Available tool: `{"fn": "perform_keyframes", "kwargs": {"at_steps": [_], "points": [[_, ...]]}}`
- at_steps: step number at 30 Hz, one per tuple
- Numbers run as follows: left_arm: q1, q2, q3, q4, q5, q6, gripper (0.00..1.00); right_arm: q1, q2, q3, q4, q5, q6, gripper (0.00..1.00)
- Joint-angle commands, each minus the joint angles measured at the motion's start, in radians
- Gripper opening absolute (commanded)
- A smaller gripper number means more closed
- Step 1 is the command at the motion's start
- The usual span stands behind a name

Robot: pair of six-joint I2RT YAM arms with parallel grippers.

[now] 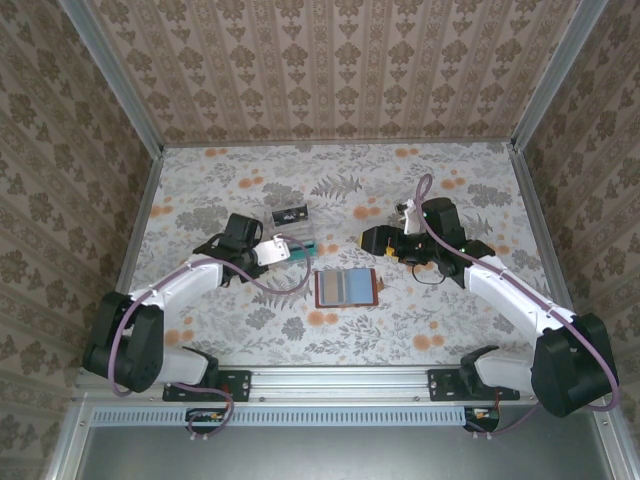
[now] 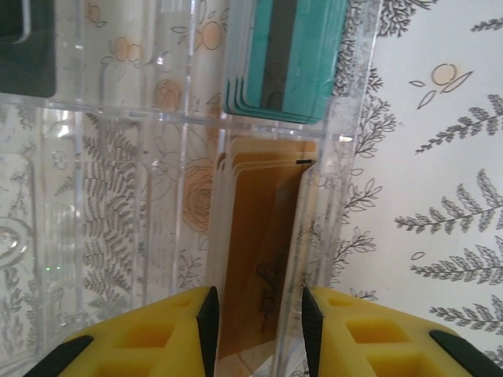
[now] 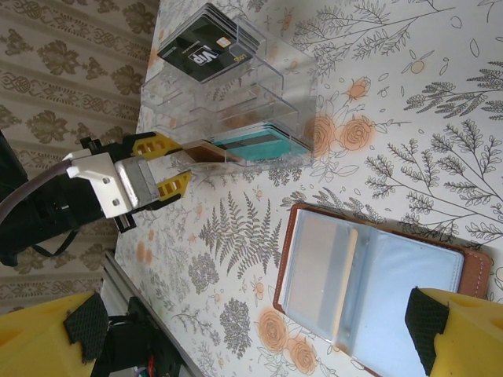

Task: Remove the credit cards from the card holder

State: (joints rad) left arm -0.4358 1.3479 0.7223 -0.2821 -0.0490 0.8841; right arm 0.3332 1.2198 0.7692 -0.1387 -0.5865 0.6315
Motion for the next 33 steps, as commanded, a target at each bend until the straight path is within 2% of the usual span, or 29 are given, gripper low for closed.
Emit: {"fn": "perform_keyframes", "kwargs": {"at_steps": [1, 5, 17, 33], "points": [[0.009, -0.019, 0.014, 0.008, -0.011, 0.011, 0.38, -0.003, 0.009, 0.009, 0.007, -0.01, 0.002, 1.0], [0.009, -0.007, 0.008, 0.031, -0.044, 0.014, 0.41, -0.003, 0.01, 0.007, 0.009, -0.01, 0.004, 1.0], [0.013, 0.073, 0.055, 0.052, -0.115, -0.011, 0.43, -0.003, 0.007, 0.005, 0.006, -0.015, 0.003, 1.0], [0.019, 0.05, 0.058, 0.026, -0.086, -0.018, 0.48, -0.003, 0.003, 0.002, 0.005, -0.015, 0.002, 1.0]]}}
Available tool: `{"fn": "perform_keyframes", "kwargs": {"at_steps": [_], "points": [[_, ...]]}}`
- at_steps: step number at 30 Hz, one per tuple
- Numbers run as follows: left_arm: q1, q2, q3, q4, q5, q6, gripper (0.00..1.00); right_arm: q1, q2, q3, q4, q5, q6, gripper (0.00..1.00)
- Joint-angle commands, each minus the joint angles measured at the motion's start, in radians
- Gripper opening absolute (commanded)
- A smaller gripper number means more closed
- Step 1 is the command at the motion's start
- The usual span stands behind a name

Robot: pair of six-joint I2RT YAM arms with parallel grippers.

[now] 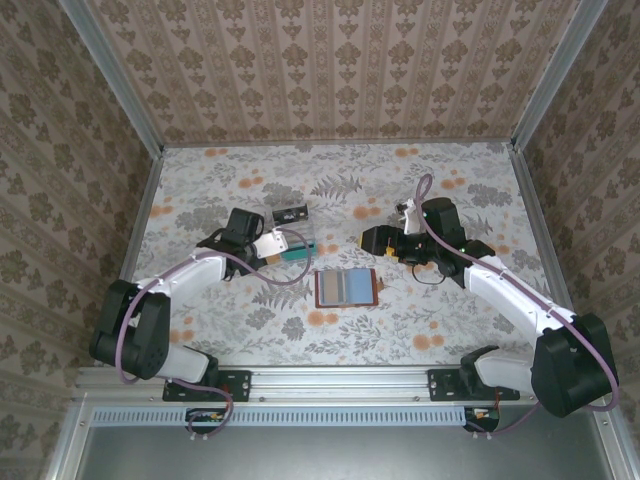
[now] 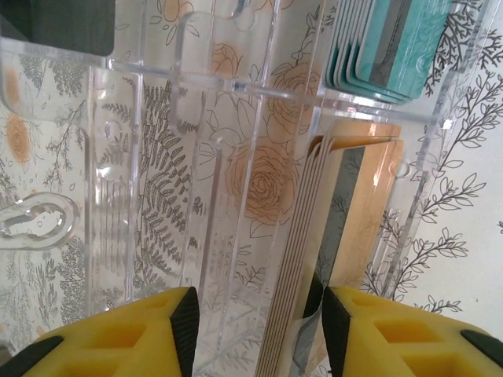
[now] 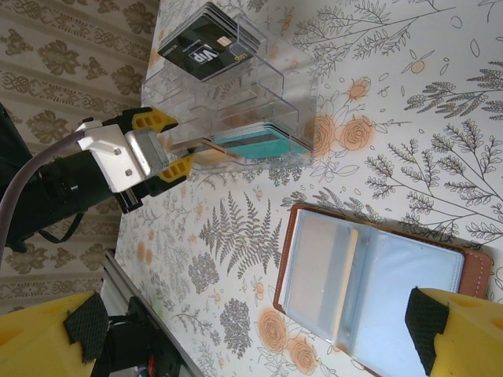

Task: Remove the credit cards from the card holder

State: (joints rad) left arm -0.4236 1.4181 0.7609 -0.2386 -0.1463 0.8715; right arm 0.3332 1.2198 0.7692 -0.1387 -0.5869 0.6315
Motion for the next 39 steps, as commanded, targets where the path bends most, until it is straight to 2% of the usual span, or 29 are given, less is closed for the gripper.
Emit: {"fn": "perform_keyframes", "kwargs": {"at_steps": [1, 6, 11, 17, 21, 25, 27, 34, 39], "points": [[0.007, -0.023, 0.019, -0.019, 0.013, -0.006, 0.5, -0.003, 0.003, 0.004, 0.003, -0.015, 0.003, 1.0], [0.008, -0.059, 0.017, -0.045, 0.036, -0.006, 0.55, -0.003, -0.003, 0.001, 0.003, -0.016, 0.002, 1.0], [0.009, -0.122, 0.005, -0.054, 0.058, -0.034, 0.65, -0.002, -0.008, 0.001, 0.0, -0.011, 0.002, 1.0], [0.017, -0.152, -0.002, -0.062, 0.068, -0.042, 0.66, -0.001, -0.005, 0.002, 0.001, -0.011, 0.005, 1.0], [0.022, -0.158, 0.016, -0.062, 0.071, -0.095, 0.67, 0.003, -0.008, 0.006, -0.008, -0.005, 0.001, 1.0], [0.027, -0.206, 0.048, -0.067, 0.108, -0.242, 0.8, 0.024, -0.007, 0.02, -0.047, 0.033, -0.03, 1.0], [0.027, -0.248, 0.054, -0.06, 0.131, -0.326, 0.99, 0.04, -0.002, 0.027, -0.064, 0.054, -0.045, 1.0], [0.027, -0.414, 0.085, -0.062, 0.133, -0.625, 1.0, 0.092, 0.021, 0.042, -0.08, 0.103, -0.055, 1.0], [0.035, -0.498, 0.124, -0.142, 0.023, -0.897, 1.0, 0.131, 0.047, 0.072, -0.09, 0.13, -0.055, 1.0]]}}
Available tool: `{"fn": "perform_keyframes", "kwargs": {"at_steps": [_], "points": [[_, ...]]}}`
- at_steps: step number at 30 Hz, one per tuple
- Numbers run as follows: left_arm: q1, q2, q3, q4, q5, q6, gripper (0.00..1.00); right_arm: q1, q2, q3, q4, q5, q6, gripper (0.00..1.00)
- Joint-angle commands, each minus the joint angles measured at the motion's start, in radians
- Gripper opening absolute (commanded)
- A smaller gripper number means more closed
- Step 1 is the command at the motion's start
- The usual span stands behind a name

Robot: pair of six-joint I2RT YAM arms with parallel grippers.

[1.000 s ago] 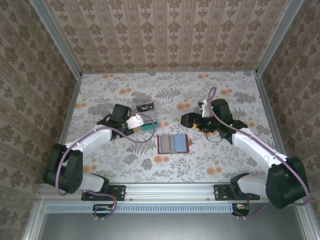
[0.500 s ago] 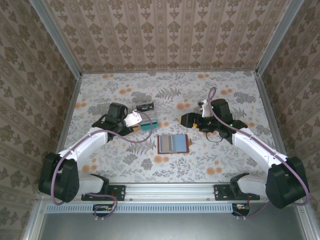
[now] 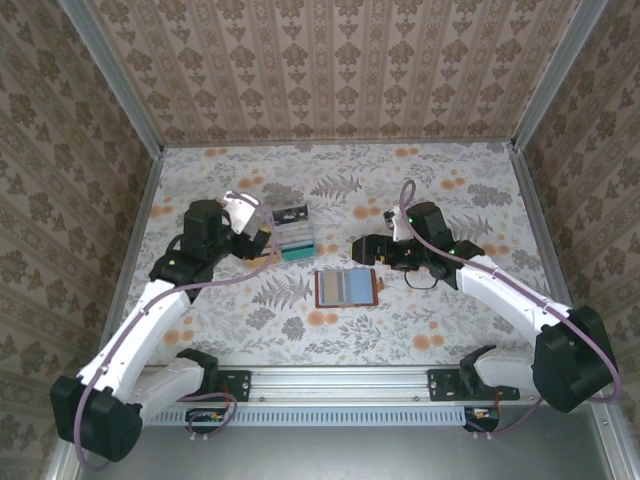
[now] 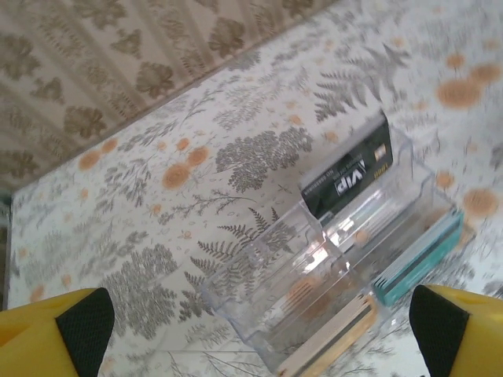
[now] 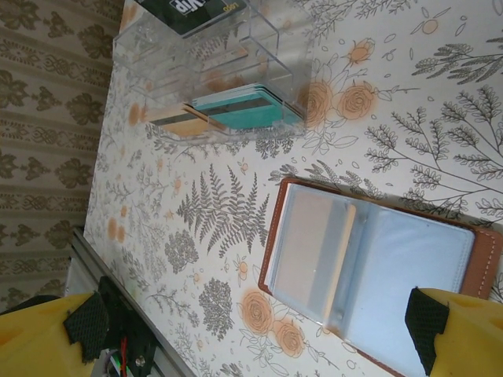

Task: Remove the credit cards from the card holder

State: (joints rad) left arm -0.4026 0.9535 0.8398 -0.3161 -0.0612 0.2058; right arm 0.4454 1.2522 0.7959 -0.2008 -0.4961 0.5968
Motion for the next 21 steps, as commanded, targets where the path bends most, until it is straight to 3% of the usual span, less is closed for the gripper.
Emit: {"fn": "perform_keyframes", "kwargs": {"at_steps": [1, 7, 13, 16, 21], "points": [[0.015, -0.047, 0.06, -0.107, -0.077, -0.272, 1.0, 0.028, 0.021, 0.052, -0.03, 0.046, -0.02, 1.0], [0.018, -0.111, 0.017, -0.157, -0.023, -0.402, 0.99, 0.076, 0.059, 0.088, -0.069, 0.111, -0.029, 1.0], [0.001, -0.084, -0.023, -0.224, 0.058, -0.654, 0.82, 0.105, 0.102, 0.08, -0.11, 0.213, -0.05, 0.94], [-0.044, -0.047, -0.03, -0.272, 0.046, -0.739, 0.78, 0.116, 0.131, 0.076, -0.126, 0.248, -0.064, 0.87], [-0.212, -0.009, -0.077, -0.252, -0.076, -0.868, 0.69, 0.131, 0.203, 0.068, -0.137, 0.273, -0.074, 0.71]]}}
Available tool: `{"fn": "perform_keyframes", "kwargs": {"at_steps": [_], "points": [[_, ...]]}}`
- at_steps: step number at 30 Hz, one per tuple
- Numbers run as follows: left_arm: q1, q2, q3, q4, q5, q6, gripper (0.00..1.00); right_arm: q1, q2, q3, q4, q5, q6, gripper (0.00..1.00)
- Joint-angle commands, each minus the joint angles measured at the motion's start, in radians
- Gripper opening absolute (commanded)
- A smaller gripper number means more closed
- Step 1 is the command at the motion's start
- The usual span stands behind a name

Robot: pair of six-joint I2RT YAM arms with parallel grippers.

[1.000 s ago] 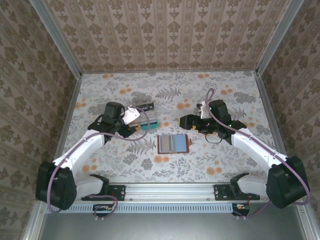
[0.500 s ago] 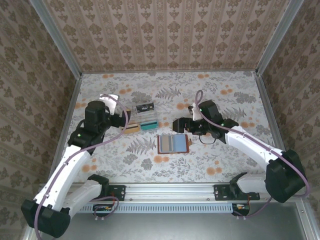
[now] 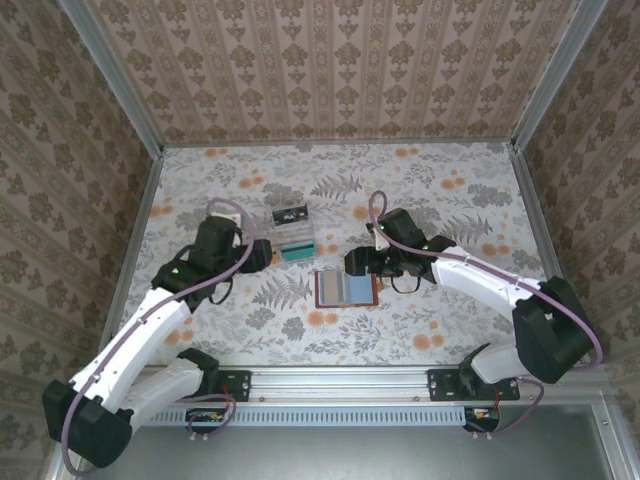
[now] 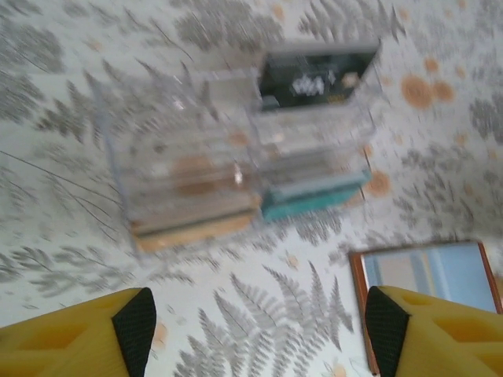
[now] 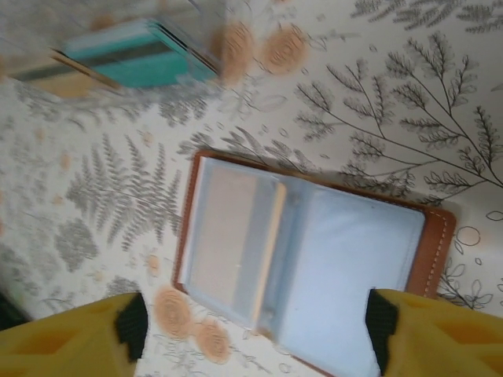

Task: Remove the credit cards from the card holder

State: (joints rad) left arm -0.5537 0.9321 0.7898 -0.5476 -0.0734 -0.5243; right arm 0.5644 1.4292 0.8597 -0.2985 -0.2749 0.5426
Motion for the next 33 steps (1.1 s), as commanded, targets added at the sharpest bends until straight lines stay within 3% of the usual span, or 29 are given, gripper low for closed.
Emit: {"fn": "perform_keyframes", "kwargs": {"at_steps": [1, 5, 11, 22, 30, 33], "points": [[-0.092, 0.024, -0.036, -0.007, -0.085, -0.178, 0.69, 0.014, 0.032, 0.0, -0.037, 0.064, -0.021, 0.66], [-0.194, 0.066, -0.084, 0.071, -0.148, -0.32, 0.68, 0.017, 0.061, -0.013, -0.056, 0.113, -0.023, 0.5], [-0.289, 0.2, -0.089, 0.177, -0.101, -0.385, 0.63, 0.017, 0.089, -0.04, -0.074, 0.165, -0.018, 0.43], [-0.352, 0.487, -0.035, 0.388, 0.091, -0.428, 0.55, 0.019, 0.102, -0.098, -0.046, 0.159, 0.002, 0.31], [-0.356, 0.586, 0.006, 0.43, 0.152, -0.408, 0.51, 0.019, 0.153, -0.1, -0.033, 0.136, 0.005, 0.17], [-0.357, 0.606, 0.009, 0.427, 0.155, -0.411, 0.5, 0.019, 0.158, -0.103, -0.03, 0.14, 0.008, 0.16]]}}
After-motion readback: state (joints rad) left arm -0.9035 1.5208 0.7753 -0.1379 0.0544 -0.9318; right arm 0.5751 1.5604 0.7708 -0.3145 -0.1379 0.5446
